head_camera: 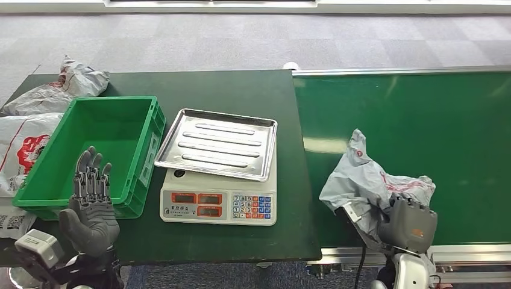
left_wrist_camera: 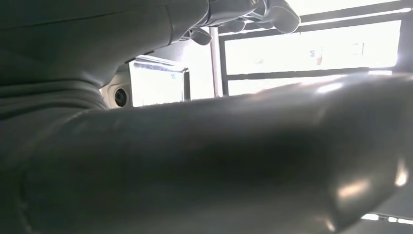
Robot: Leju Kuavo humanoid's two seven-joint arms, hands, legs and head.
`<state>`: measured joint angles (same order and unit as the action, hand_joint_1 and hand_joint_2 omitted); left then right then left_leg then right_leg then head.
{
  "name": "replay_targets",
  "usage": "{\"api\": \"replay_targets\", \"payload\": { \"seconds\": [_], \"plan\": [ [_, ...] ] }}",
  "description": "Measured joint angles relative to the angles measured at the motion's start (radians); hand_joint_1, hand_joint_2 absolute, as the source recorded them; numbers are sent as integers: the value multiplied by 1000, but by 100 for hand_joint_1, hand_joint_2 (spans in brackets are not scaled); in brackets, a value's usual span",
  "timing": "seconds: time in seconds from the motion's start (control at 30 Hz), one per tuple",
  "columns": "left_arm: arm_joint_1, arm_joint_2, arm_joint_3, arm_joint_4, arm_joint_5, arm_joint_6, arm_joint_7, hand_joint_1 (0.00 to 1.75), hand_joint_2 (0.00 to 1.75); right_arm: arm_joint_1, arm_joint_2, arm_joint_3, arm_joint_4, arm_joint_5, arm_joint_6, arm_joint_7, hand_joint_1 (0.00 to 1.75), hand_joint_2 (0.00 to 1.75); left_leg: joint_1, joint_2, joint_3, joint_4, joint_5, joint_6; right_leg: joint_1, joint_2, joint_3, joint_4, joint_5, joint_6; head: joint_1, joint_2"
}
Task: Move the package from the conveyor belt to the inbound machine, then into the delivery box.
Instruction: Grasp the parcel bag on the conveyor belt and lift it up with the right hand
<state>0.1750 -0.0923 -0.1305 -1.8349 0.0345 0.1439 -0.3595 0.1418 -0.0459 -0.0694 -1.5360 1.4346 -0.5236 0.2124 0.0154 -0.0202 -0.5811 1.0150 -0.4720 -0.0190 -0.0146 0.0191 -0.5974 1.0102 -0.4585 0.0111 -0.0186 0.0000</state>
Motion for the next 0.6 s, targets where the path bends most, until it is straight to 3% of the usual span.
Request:
{"api": "replay_targets", "payload": {
  "seconds": [0.3,0.47,0.6],
  "plan": [
    [-19,-14,0,14,1,-1,-4,0,0,-244,-4,8,-67,70,-47,-92,175,175,0,0,1,0,3,1,0,1,0,0,3,1,0,0],
    [-48,-18,-3,37,17,-1,-12,0,0,-405,6,117,-40,62,-46,-142,175,175,0,2,0,0,4,0,0,2,-1,1,4,0,0,0],
    [-79,-20,-14,58,25,-1,-18,0,0,-531,38,257,14,40,-43,-187,175,175,1,1,0,0,6,-2,1,2,-1,2,5,0,0,0]
  ]
}}
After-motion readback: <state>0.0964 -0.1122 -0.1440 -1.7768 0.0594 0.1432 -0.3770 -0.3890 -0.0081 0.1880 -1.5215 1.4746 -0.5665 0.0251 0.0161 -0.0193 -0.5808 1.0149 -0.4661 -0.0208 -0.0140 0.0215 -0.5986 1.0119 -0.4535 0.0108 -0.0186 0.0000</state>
